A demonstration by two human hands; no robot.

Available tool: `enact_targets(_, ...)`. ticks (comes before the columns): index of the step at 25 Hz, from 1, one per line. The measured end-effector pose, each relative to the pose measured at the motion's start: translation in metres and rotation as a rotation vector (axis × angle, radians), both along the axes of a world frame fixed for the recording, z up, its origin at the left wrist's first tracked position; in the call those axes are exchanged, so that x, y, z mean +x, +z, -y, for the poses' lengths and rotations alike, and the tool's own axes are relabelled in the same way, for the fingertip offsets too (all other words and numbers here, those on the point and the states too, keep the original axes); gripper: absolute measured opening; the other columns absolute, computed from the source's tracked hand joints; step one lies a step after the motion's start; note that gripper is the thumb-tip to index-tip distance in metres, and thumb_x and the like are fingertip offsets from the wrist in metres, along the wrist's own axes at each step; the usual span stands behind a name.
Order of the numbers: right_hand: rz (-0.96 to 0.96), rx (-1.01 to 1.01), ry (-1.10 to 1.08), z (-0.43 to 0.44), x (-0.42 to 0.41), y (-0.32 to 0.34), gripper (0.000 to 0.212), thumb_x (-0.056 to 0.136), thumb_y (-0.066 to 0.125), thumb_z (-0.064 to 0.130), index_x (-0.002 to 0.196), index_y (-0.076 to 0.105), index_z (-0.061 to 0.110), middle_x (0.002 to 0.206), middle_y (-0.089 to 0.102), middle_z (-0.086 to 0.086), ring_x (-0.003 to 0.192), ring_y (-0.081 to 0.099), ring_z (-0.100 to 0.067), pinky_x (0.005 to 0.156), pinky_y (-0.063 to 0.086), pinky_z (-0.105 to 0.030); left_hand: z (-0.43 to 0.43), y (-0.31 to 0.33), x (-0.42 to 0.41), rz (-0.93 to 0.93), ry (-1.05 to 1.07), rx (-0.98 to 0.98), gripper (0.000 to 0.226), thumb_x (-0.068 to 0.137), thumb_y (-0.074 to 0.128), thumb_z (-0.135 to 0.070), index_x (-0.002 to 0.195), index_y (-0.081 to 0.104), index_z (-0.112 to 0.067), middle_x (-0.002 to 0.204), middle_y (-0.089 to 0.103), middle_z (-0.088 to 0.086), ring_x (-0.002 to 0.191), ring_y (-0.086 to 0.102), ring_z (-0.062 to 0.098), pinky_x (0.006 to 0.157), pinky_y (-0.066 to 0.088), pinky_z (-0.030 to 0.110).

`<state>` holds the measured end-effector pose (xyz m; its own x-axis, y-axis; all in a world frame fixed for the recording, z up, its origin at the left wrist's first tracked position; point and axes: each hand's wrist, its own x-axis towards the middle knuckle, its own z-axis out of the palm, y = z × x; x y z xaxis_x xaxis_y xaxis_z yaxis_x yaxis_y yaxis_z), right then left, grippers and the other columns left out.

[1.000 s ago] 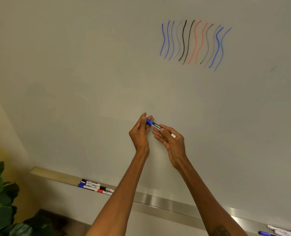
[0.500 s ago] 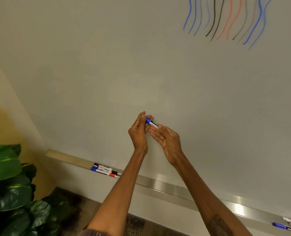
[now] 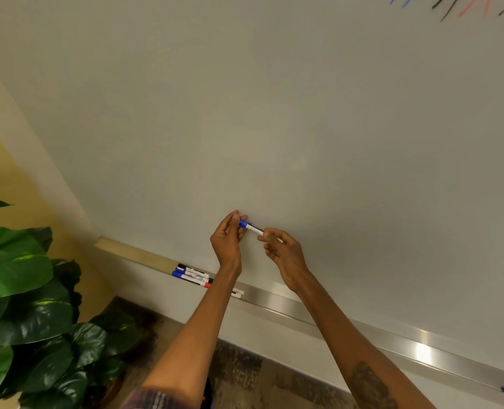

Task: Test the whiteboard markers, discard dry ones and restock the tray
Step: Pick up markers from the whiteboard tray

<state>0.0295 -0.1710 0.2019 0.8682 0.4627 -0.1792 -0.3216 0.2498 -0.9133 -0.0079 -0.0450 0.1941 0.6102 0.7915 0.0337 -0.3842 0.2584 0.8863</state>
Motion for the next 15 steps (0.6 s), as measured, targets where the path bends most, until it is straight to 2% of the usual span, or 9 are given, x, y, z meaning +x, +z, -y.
enact_targets(4, -0.137, -0.001, -0.065, -0.015, 0.004, -0.044, 0.010, 0.088, 0.066, -0.001, 0.095, 0.072, 0.005, 0.091, 0.069, -0.010, 0.081, 0.064, -0.018, 0.074, 0.057, -0.019, -0.026, -0.044, -0.006, -0.069, 0.090, -0.119, 0.027, 0.094, 0.065, -0.016, 0.118, 0.067, -0.005, 0.102, 0.075, 0.016, 0.096, 0.073, 0.028, 0.085, 0.060, 0.033)
enact_targets(7, -0.270, 0.004, -0.101, -0.024, 0.004, -0.073, 0.011, 0.089, 0.063, -0.005, 0.095, 0.070, 0.000, 0.094, 0.069, -0.012, 0.088, 0.068, -0.024, 0.076, 0.059, -0.021, -0.038, -0.074, -0.010, -0.128, 0.124, -0.194, 0.021, 0.093, 0.067, -0.014, 0.112, 0.062, -0.006, 0.100, 0.075, 0.017, 0.097, 0.073, 0.031, 0.082, 0.061, 0.032)
enact_targets(10, -0.312, -0.009, -0.111, -0.029, 0.002, -0.100, 0.009, 0.088, 0.064, -0.006, 0.094, 0.069, -0.001, 0.094, 0.070, -0.016, 0.091, 0.069, -0.029, 0.077, 0.060, -0.025, -0.047, -0.100, -0.013, -0.214, 0.155, -0.268, 0.015, 0.092, 0.068, -0.011, 0.105, 0.060, -0.008, 0.102, 0.074, 0.019, 0.097, 0.072, 0.031, 0.079, 0.061, 0.028)
enact_targets(13, -0.334, -0.059, -0.129, -0.032, 0.003, -0.126, 0.009, 0.086, 0.067, -0.006, 0.094, 0.069, -0.001, 0.097, 0.070, -0.018, 0.094, 0.069, -0.031, 0.078, 0.060, -0.025, -0.058, -0.124, -0.016, -0.344, 0.149, -0.253, 0.010, 0.091, 0.069, -0.013, 0.100, 0.063, -0.009, 0.104, 0.073, 0.020, 0.092, 0.072, 0.028, 0.071, 0.060, 0.021)
enact_targets(15, -0.336, -0.130, -0.144, -0.035, 0.005, -0.142, 0.011, 0.084, 0.069, -0.006, 0.092, 0.071, 0.001, 0.097, 0.071, -0.018, 0.094, 0.069, -0.031, 0.085, 0.059, -0.030, -0.064, -0.141, -0.017, -0.412, 0.119, -0.204, 0.006, 0.094, 0.065, -0.015, 0.097, 0.066, -0.009, 0.107, 0.071, 0.019, 0.093, 0.072, 0.030, 0.067, 0.058, 0.017)
